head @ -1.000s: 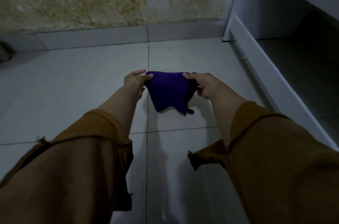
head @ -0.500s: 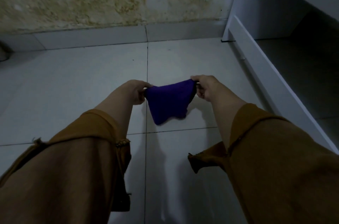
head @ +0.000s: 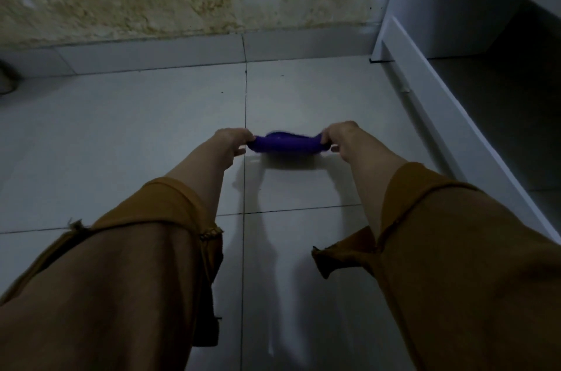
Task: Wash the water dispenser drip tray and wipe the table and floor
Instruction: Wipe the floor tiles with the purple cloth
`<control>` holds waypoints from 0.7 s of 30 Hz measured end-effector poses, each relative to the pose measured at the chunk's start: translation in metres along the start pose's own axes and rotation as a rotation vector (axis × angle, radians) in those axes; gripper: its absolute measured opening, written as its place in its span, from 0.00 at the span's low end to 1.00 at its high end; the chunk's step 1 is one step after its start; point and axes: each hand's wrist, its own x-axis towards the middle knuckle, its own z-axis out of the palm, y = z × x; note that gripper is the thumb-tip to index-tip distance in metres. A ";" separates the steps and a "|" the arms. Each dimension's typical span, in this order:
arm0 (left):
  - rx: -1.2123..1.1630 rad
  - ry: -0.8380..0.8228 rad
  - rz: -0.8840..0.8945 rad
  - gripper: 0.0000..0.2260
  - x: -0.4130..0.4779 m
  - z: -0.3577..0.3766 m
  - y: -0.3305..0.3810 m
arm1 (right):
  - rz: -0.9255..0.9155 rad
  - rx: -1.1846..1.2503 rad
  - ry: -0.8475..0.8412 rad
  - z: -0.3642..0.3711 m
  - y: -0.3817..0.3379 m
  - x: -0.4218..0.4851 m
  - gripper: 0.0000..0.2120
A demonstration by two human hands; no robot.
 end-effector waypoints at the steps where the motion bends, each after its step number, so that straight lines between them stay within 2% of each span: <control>1: 0.045 0.000 -0.031 0.16 0.001 0.001 -0.005 | 0.028 -0.082 -0.042 0.000 0.004 0.000 0.19; 3: 0.106 0.007 -0.074 0.16 0.004 0.000 -0.014 | 0.127 -0.188 -0.086 0.000 0.011 -0.001 0.11; 5: 0.158 0.007 -0.094 0.16 0.007 -0.001 -0.021 | 0.173 -0.191 -0.102 0.001 0.012 0.000 0.08; 8: 0.190 -0.015 -0.008 0.17 0.016 -0.001 -0.024 | 0.177 -0.170 -0.107 0.002 0.013 0.002 0.04; 10: 0.190 -0.001 0.096 0.16 0.022 0.001 -0.025 | 0.172 -0.115 -0.088 0.003 0.015 0.004 0.07; 12: 0.213 0.018 0.172 0.18 0.028 0.004 -0.028 | 0.151 -0.052 -0.055 0.005 0.016 0.004 0.04; 14: 0.267 -0.024 0.200 0.20 0.037 0.009 -0.035 | 0.077 0.014 -0.040 0.007 0.017 0.008 0.12; 16: 0.523 0.002 0.233 0.20 0.042 0.015 -0.045 | 0.009 -0.018 -0.063 0.010 0.021 0.013 0.18; 18: 0.813 0.096 0.342 0.19 0.044 0.022 -0.056 | -0.097 -0.212 -0.075 0.018 0.027 0.019 0.21; 21: 0.979 0.060 0.556 0.19 0.050 0.039 -0.070 | -0.344 -0.700 -0.125 0.033 0.044 0.026 0.25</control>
